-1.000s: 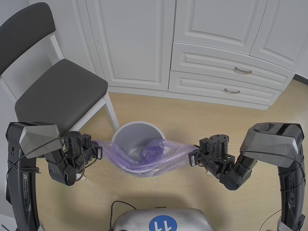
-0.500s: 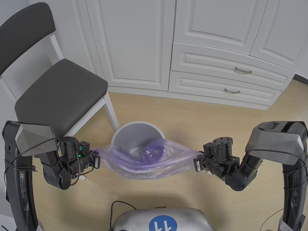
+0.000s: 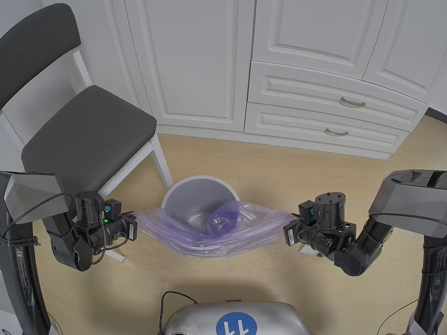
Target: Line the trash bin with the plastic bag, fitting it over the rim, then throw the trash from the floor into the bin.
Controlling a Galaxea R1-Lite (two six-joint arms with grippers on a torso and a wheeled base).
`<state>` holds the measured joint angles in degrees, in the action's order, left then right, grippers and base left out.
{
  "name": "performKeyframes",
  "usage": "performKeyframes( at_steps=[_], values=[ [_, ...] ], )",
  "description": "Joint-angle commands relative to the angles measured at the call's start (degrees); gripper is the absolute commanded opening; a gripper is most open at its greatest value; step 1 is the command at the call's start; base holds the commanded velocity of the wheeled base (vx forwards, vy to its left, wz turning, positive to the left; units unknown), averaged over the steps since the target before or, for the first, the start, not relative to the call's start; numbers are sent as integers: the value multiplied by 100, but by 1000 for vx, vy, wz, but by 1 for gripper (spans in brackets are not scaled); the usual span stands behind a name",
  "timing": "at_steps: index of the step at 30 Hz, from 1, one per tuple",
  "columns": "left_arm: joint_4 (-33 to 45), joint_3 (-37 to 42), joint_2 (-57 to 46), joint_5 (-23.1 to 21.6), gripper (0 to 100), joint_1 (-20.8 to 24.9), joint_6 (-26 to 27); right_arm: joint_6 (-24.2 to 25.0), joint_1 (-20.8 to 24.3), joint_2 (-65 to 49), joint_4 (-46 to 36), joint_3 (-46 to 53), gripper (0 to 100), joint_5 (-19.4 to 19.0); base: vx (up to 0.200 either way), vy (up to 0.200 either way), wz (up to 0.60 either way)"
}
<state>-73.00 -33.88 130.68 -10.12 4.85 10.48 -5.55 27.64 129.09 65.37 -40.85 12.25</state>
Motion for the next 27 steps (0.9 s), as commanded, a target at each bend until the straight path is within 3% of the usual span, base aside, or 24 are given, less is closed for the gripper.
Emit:
performKeyframes(
  at_steps=[1, 27],
  values=[
    [-4, 4, -96, 1, 0, -11, -2, 1, -4, -129, 2, -2, 0, -3, 0, 0, 0],
    [-4, 65, -509, 36, 0, -63, -20, 80, -109, -560, -41, -2, 0, 5, 0, 0, 0]
  ],
)
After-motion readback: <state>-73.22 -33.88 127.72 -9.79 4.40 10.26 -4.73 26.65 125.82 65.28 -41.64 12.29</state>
